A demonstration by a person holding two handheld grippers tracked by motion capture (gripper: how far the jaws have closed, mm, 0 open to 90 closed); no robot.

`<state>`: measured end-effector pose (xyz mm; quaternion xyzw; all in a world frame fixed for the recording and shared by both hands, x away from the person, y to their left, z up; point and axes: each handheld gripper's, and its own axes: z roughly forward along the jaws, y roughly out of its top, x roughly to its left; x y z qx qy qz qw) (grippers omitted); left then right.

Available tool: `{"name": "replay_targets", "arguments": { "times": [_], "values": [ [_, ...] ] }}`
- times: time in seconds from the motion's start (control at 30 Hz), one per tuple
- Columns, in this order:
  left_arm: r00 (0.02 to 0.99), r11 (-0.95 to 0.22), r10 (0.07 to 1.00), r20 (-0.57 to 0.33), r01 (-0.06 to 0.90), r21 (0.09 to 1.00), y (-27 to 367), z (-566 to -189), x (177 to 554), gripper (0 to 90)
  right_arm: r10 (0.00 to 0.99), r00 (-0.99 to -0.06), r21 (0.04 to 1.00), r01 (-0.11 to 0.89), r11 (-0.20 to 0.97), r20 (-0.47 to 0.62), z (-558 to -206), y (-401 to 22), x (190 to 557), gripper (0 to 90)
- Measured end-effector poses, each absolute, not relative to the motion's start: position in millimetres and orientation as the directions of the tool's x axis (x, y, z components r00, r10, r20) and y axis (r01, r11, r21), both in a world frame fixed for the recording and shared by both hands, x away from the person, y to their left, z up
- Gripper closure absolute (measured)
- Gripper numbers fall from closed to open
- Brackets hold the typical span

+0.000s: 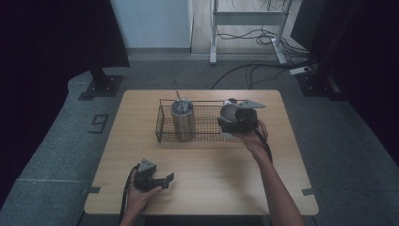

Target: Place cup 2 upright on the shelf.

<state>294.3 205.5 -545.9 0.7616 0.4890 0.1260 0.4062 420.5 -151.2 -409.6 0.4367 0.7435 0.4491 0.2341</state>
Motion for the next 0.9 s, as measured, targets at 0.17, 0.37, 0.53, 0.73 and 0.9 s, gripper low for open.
{"name": "replay_targets", "arguments": {
  "times": [0.17,0.37,0.53,0.73,0.9],
  "values": [
    [0.490,-0.192,0.848,-0.204,0.641,0.743,205,-546,294,9.9,0.863,-0.504,0.872,0.441,0.214,0.043,-409,-152,424,6.8],
    [0.491,-0.192,0.847,-0.205,0.641,0.743,205,-546,294,9.9,0.865,-0.499,0.869,0.446,0.215,0.042,-408,-152,430,6.8],
    [0.491,-0.192,0.847,-0.205,0.641,0.743,205,-546,294,9.9,0.869,-0.493,0.869,0.447,0.212,0.042,-407,-152,435,6.8],
    [0.491,-0.193,0.847,-0.203,0.640,0.743,205,-546,294,9.9,0.872,-0.488,0.863,0.453,0.224,0.029,-409,-151,439,6.8],
    [0.491,-0.192,0.847,-0.205,0.641,0.743,205,-546,294,9.9,0.875,-0.483,0.862,0.454,0.226,0.025,-410,-151,443,6.8]
  ]
}}
